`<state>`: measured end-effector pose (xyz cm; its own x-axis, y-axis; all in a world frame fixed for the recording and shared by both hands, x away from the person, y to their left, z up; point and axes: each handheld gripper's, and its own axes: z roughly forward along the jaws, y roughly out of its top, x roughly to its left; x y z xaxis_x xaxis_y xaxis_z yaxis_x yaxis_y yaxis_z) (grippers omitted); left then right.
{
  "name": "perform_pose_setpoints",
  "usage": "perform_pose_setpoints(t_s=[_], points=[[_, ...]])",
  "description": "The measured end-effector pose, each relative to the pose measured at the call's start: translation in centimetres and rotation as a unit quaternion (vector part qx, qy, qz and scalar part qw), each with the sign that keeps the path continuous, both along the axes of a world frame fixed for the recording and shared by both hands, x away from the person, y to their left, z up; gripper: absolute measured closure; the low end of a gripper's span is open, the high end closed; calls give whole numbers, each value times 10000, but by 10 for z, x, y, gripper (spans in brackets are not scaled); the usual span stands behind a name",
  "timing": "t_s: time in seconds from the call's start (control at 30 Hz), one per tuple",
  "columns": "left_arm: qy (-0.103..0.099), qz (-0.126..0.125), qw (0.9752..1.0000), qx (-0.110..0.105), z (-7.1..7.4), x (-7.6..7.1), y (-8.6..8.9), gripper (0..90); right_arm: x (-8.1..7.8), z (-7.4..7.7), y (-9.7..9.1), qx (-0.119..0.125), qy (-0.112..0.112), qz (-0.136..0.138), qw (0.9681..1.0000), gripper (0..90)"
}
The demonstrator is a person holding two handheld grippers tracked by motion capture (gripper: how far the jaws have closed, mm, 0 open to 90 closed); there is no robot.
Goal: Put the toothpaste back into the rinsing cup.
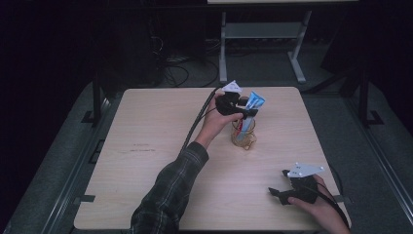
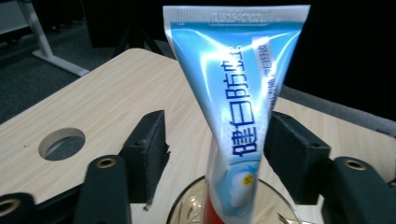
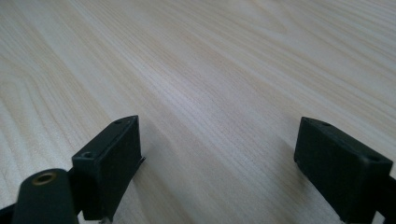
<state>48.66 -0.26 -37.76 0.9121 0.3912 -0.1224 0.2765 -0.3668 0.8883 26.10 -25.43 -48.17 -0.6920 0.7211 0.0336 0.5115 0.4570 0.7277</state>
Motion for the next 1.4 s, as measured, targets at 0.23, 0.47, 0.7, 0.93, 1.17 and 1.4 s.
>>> perform_pose_setpoints(t_s=[0.23, 0.47, 0.7, 0.93, 1.17, 1.4], points=[[-51, 56, 10000, 60, 9, -4, 12, 312, 0, 0, 0, 4, -8, 8, 10000, 138], [-32, 41, 9999, 95, 18, -13, 26, 280, 0, 0, 0, -3, -2, 1, 10000, 138], [-11, 136, 9995, 286, 24, -25, 44, 260, 0, 0, 0, 1, -2, 1, 10000, 138], [-39, 264, 9986, 465, 27, -38, 62, 256, 0, 0, 0, -4, -11, 2, 10000, 138], [28, 484, 9962, 728, 27, -55, 83, 254, 0, 0, 0, -11, -7, 0, 10000, 138], [48, 638, 9935, 938, 20, -75, 106, 252, 0, 0, 0, -17, -7, -7, 10000, 138]])
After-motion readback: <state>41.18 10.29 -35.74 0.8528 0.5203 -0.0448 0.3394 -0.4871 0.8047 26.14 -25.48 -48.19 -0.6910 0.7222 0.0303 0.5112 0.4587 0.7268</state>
